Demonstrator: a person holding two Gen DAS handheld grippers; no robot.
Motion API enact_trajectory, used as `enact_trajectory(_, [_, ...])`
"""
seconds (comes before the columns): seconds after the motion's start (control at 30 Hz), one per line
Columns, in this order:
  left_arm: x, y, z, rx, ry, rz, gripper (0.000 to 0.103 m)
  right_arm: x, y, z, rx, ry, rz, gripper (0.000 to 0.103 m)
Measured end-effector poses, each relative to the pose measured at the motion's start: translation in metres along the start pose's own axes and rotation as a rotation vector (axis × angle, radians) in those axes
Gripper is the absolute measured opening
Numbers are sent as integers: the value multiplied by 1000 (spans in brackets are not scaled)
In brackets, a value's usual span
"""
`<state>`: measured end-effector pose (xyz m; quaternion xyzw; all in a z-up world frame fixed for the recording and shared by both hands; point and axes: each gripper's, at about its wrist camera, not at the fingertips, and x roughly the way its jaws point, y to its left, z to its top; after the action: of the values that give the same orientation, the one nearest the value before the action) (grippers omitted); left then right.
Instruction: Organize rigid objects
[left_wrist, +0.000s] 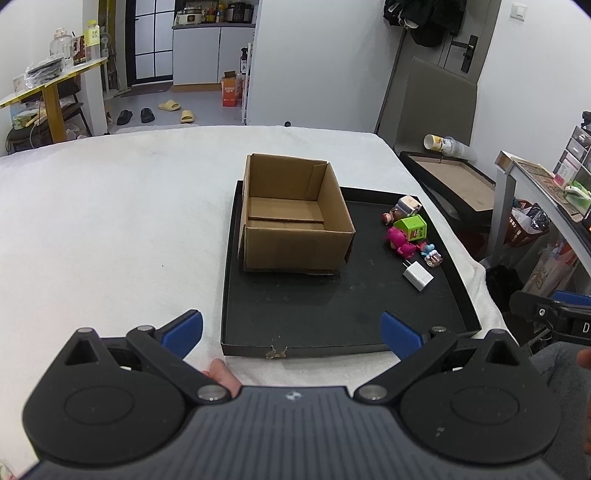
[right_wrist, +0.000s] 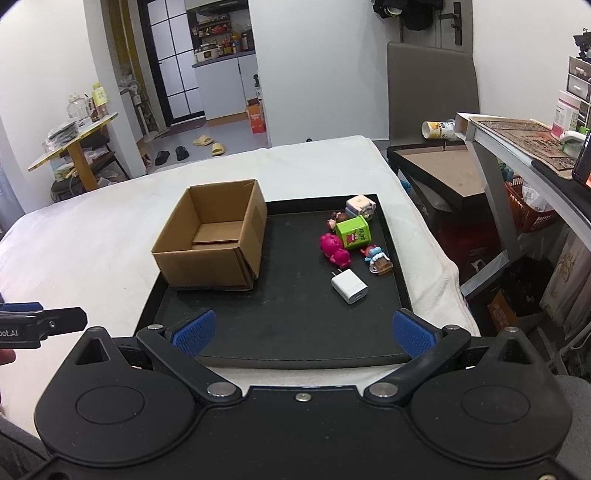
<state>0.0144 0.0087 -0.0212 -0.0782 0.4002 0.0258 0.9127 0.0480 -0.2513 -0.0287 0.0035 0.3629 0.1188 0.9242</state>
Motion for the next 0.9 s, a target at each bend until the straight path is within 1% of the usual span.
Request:
enact_trajectory(0.3, [14,0,8,-8,4,15,101,20,-9,3,29,6,-28,103])
enact_trajectory(0.43, [18,2,13,-32,-15,19,100,28,-11,5,28,9,-18,103])
enact_trajectory(0.63, [25,3,22,-48,-20,12,99,37,-13,6,33,11,-3,103])
enact_trajectory(0.9, [38,5,29,-80,12,-12,94,50,-17,9,45,20,-12,103])
